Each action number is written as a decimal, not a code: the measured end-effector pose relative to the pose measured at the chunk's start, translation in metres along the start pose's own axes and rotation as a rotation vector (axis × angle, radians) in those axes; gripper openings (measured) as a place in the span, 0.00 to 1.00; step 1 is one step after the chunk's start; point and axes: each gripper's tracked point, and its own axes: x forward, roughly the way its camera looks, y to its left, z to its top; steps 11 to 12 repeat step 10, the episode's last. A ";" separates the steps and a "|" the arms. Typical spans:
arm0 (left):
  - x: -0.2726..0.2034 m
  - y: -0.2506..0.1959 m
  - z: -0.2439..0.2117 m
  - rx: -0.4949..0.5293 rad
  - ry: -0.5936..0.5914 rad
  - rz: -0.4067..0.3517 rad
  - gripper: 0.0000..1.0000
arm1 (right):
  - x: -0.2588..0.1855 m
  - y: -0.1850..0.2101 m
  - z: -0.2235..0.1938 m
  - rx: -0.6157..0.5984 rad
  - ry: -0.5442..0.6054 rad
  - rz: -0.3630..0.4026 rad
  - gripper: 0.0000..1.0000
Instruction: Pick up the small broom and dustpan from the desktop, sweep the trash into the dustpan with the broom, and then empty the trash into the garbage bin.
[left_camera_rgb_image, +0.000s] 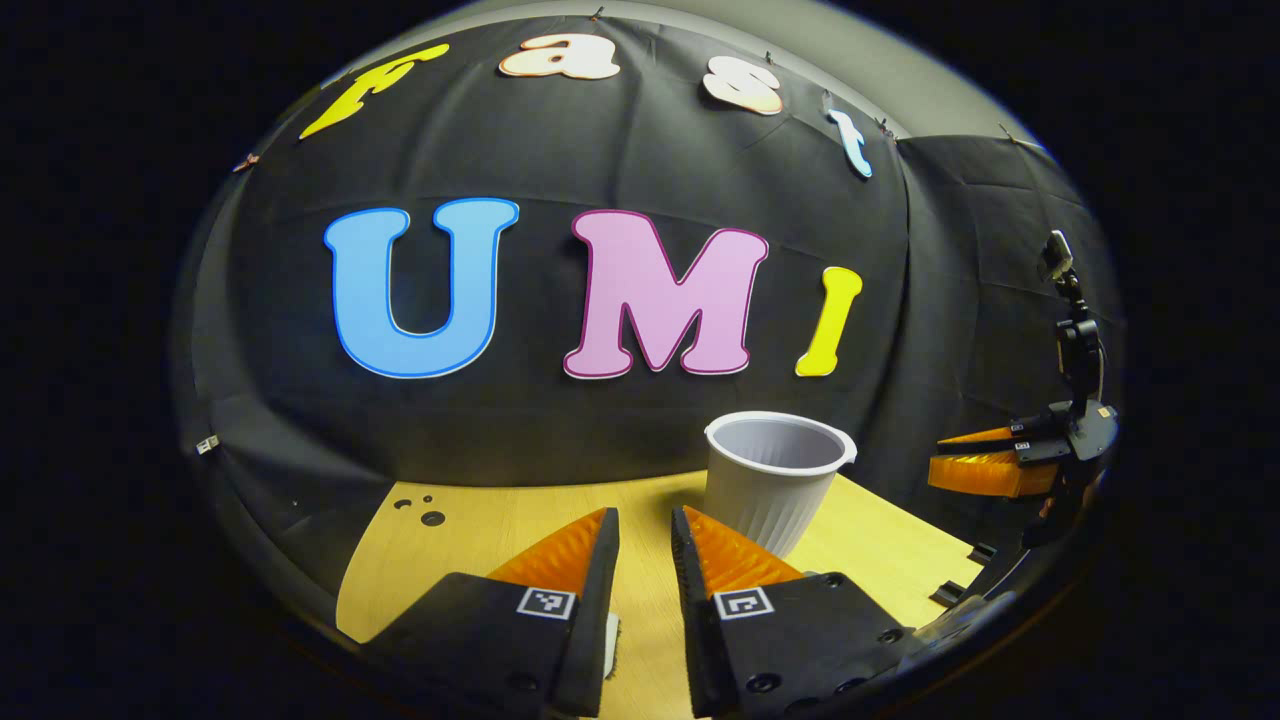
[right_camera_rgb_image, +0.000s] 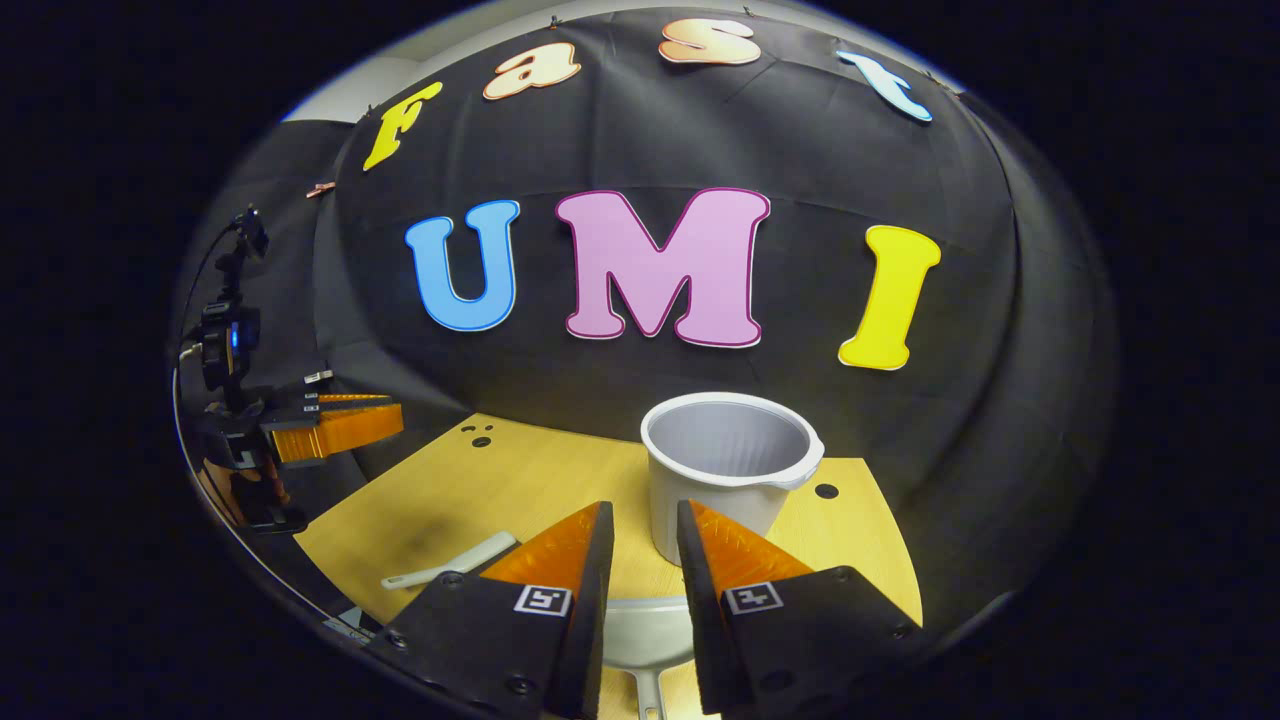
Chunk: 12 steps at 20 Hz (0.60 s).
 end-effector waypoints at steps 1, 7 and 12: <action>0.000 0.001 0.000 0.004 0.003 0.002 0.36 | 0.000 0.001 0.000 0.000 0.002 0.000 0.41; 0.000 0.002 -0.002 0.025 0.016 -0.006 0.36 | 0.003 0.007 0.005 -0.007 0.000 0.022 0.41; 0.002 0.002 -0.002 0.032 0.027 -0.009 0.36 | 0.007 0.011 0.006 -0.018 -0.001 0.028 0.41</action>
